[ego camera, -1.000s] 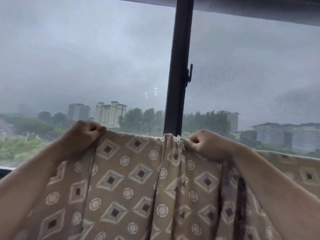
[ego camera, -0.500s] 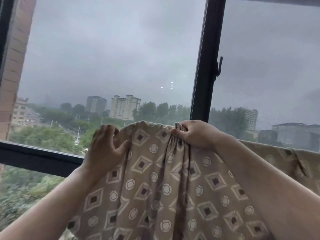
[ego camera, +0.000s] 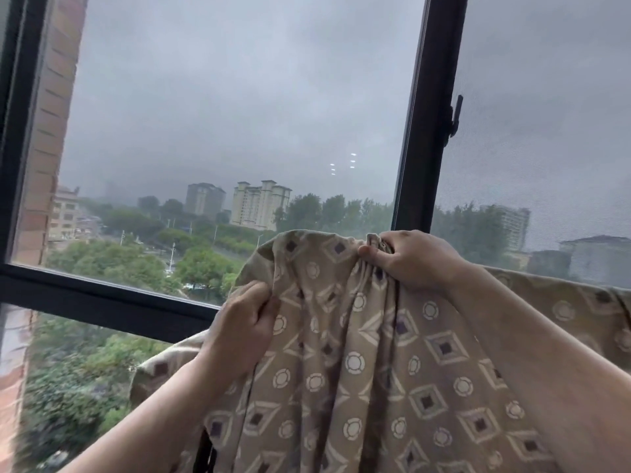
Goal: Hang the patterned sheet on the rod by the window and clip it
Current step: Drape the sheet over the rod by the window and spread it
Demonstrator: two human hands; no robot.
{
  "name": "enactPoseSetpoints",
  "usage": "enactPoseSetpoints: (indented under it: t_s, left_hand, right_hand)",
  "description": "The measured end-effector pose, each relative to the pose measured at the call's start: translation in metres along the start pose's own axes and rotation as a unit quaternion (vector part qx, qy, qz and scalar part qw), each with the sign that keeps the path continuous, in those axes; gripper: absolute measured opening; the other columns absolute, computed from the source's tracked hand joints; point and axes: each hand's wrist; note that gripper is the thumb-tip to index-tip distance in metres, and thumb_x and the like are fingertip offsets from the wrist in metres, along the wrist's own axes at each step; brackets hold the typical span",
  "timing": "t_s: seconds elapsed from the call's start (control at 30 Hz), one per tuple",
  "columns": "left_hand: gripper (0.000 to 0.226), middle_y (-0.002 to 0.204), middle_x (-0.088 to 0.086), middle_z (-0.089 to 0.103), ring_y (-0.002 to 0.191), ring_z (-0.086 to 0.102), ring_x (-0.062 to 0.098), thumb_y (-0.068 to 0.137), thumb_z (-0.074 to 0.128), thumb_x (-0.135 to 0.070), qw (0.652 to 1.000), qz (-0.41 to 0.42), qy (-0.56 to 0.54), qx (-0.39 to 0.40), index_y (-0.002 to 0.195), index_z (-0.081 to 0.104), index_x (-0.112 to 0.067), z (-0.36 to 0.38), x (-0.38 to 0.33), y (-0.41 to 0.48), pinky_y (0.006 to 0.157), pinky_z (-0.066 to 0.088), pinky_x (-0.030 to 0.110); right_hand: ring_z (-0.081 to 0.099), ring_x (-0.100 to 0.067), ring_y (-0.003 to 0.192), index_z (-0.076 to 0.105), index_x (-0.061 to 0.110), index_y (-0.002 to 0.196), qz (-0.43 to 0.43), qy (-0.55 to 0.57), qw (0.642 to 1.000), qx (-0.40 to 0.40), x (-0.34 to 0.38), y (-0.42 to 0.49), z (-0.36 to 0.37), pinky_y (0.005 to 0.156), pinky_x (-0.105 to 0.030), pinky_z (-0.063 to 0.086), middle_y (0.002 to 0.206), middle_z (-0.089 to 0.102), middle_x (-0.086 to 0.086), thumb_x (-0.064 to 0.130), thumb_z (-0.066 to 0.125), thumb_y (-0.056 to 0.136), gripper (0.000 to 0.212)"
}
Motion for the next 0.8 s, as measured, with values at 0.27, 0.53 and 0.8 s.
enactPoseSetpoints:
  t_s: [0.27,0.53,0.8]
  left_hand:
    - [0.034,0.06,0.004,0.057,0.058,0.05,0.018,0.1,0.05,-0.019,0.939,-0.201,-0.273,0.055,0.068,0.059,-0.012,-0.057,-0.03,0.037,0.056,0.038,0.031]
    - [0.037,0.071,-0.001,0.061,0.068,0.057,0.018,0.088,0.059,-0.052,0.962,-0.157,0.148,0.165,0.074,0.054,-0.018,-0.089,0.027,0.042,0.06,0.041,0.031]
    - [0.04,0.101,0.004,0.068,0.096,0.066,0.024,0.089,0.061,-0.043,0.988,-0.144,-0.034,0.035,0.12,0.063,-0.019,-0.032,0.026,0.076,0.085,0.053,0.039]
  right_hand:
    - [0.059,-0.013,0.08,0.056,0.031,0.079,-0.001,0.01,1.0,0.003,-0.005,0.004,0.004,0.076,-0.039,0.05,0.082,0.061,0.011,0.085,0.025,0.081,0.062]
    - [0.057,-0.015,0.08,0.046,0.034,0.074,-0.008,-0.008,1.0,0.002,0.003,0.009,0.007,0.076,-0.039,0.049,0.077,0.055,0.013,0.085,0.027,0.081,0.055]
    - [0.061,-0.016,0.091,0.061,0.04,0.089,0.001,0.031,0.999,-0.005,0.004,0.007,0.005,0.085,-0.041,0.051,0.093,0.066,0.011,0.089,0.014,0.074,0.07]
Point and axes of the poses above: each hand's wrist, its own y-axis towards the middle knuckle, its own z-axis out of the palm, x = y × z
